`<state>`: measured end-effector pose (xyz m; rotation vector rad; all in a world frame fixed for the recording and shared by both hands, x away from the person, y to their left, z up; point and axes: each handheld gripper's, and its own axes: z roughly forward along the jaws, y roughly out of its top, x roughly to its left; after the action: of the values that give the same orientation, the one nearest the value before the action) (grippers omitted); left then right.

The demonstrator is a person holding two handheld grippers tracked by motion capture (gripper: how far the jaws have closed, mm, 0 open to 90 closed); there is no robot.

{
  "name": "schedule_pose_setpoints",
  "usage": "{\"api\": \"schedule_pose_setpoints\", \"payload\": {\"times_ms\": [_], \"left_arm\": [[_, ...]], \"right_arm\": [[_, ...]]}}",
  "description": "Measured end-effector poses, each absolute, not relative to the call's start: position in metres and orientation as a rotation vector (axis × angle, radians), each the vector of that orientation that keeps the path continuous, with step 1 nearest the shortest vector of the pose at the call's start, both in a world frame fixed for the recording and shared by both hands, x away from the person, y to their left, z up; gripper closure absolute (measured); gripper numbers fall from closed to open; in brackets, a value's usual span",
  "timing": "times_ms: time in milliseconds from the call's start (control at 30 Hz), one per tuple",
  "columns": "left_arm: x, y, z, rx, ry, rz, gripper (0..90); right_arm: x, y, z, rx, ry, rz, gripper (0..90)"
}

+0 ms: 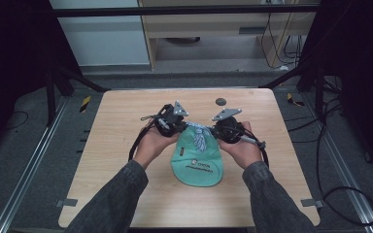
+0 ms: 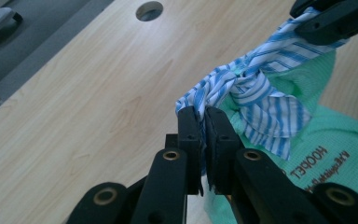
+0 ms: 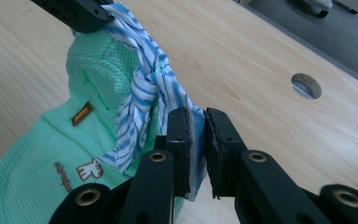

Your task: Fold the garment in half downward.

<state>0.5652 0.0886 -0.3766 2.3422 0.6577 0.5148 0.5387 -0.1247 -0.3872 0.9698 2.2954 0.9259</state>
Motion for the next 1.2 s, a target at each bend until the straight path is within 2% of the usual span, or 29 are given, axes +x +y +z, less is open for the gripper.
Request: {"api": "schedule_pose_setpoints", "payload": {"times_ms": [633, 1200], "left_arm": [[0.534, 0.094, -0.406, 2.351, 0.643, 0.476, 85.9], [0.524, 0.099, -0.411, 2.36, 0.639, 0.452, 86.0]], "right_arm": [[0.509, -0.127, -0.42, 0.953, 2.325, 0.937, 78.6], [0.501, -0.127, -0.422, 0.931, 2.359, 0.927, 81.0]]}}
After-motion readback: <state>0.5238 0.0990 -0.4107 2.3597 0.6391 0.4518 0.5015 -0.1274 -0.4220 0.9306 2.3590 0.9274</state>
